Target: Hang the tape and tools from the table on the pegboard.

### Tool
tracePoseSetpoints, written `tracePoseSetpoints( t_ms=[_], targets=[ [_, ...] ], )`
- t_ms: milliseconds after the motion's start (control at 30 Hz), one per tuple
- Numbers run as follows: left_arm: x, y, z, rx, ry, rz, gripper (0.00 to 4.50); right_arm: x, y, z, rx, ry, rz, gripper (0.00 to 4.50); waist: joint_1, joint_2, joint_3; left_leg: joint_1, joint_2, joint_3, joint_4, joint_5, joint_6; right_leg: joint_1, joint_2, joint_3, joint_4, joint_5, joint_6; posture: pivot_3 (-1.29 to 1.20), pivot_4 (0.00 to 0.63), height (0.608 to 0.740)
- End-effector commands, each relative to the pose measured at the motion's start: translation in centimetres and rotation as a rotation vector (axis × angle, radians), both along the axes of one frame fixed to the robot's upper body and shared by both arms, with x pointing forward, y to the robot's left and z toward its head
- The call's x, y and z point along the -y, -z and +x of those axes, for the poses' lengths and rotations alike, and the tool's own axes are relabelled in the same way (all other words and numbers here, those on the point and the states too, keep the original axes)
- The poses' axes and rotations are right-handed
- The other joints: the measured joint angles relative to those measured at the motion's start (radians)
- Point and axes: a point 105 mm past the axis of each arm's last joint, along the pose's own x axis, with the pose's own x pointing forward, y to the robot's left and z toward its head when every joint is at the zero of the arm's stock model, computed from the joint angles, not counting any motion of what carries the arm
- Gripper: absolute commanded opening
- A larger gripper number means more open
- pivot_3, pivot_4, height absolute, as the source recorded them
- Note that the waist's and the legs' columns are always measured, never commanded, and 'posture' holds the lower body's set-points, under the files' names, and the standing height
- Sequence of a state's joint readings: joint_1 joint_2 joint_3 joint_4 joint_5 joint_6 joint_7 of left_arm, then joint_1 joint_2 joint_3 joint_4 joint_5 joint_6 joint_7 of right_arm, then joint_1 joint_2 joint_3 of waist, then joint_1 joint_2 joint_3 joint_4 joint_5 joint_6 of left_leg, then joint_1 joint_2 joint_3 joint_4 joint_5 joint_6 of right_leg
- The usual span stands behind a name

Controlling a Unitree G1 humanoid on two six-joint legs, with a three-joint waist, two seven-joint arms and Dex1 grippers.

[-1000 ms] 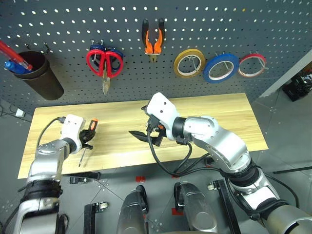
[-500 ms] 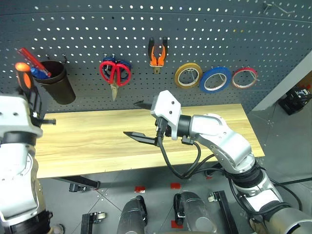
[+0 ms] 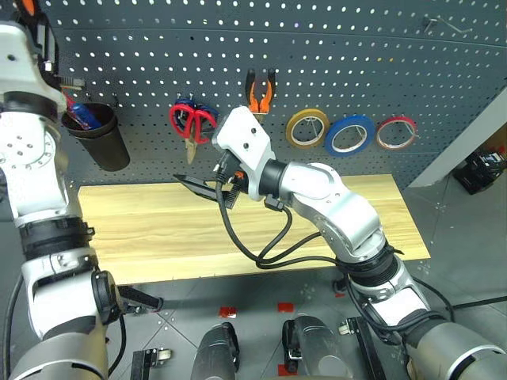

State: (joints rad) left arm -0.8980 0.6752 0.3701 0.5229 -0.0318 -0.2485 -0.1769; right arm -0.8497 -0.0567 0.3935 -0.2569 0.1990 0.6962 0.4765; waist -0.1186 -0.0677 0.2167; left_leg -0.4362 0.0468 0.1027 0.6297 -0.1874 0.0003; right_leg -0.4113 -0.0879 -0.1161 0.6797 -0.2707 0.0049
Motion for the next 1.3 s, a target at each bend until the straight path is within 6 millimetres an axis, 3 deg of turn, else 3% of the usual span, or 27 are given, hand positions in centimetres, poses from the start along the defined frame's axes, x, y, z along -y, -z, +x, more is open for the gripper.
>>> tracePoseSetpoints(
  t_ms=[33, 433, 667, 767, 833, 967, 1133, 1300],
  targets=[
    [-0.4, -0.9, 0.1, 0.057, -0.019, 0.014, 0.77, 0.1, -1.2, -0.7, 0.044, -0.001, 0.027, 4.50, -0.004, 0.000, 0.000, 0.000, 0.000, 0.000, 0.000, 0.000, 0.000, 0.000, 0.000, 0.000, 0.000, 0.000, 0.000, -0.28, 0.134, 0.740],
    [-2.6, 1.9, -0.5, 0.063, -0.065, -0.074, 0.77, 0.2, -1.4, -0.7, 0.039, 0.010, 0.037, 4.50, -0.045, 0.000, -0.001, 0.000, 0.000, -0.002, 0.001, 0.000, 0.000, 0.000, 0.000, -0.001, 0.002, 0.000, 0.000, -0.28, 0.133, 0.740],
    [-2.4, 2.2, -1.0, 0.090, -0.052, -0.089, 2.85, 0.1, -1.6, -0.7, 0.034, 0.008, 0.049, 4.50, -0.048, 0.000, -0.002, 0.000, 0.000, -0.004, 0.001, 0.000, 0.000, 0.001, 0.000, -0.001, 0.002, 0.000, 0.000, -0.29, 0.130, 0.740],
    [-1.2, 1.6, -1.5, 0.117, -0.035, -0.049, 3.77, 0.3, -1.5, -0.5, 0.035, 0.019, 0.053, 4.50, -0.049, 0.000, -0.004, 0.000, 0.000, -0.004, 0.002, 0.000, 0.000, 0.001, 0.000, -0.001, 0.002, 0.000, 0.000, -0.29, 0.127, 0.740],
    [0.7, 1.6, -1.9, 0.108, 0.004, 0.016, 3.77, 0.6, -1.4, -0.4, 0.039, 0.032, 0.054, 4.50, -0.049, 0.001, -0.006, 0.000, 0.000, -0.004, 0.002, 0.000, 0.000, 0.002, 0.000, -0.001, 0.002, 0.000, 0.000, -0.29, 0.121, 0.740],
    [3.0, 5.6, -1.8, -0.070, 0.083, 0.038, 3.77, 2.0, -0.7, 0.7, 0.033, 0.093, 0.046, 4.50, -0.051, 0.004, -0.020, 0.000, -0.001, -0.005, 0.002, 0.000, 0.000, 0.003, -0.001, 0.000, 0.002, 0.000, 0.000, -0.28, 0.112, 0.740],
    [2.7, 13.0, -2.6, -0.388, 0.102, -0.097, 3.77, 4.4, 1.0, 1.9, 0.008, 0.170, 0.009, 4.50, -0.056, 0.006, -0.031, 0.003, 0.000, -0.005, 0.002, 0.000, 0.000, 0.005, 0.000, 0.001, 0.003, 0.000, 0.000, -0.25, 0.104, 0.740],
    [1.7, 17.9, -4.0, -0.583, 0.078, -0.253, 3.77, 6.3, 2.9, 2.6, -0.038, 0.234, -0.005, 4.50, -0.049, 0.006, -0.034, 0.004, 0.000, -0.009, 0.003, 0.001, 0.000, 0.005, 0.001, 0.000, 0.008, 0.000, 0.000, -0.23, 0.096, 0.740]
  ],
)
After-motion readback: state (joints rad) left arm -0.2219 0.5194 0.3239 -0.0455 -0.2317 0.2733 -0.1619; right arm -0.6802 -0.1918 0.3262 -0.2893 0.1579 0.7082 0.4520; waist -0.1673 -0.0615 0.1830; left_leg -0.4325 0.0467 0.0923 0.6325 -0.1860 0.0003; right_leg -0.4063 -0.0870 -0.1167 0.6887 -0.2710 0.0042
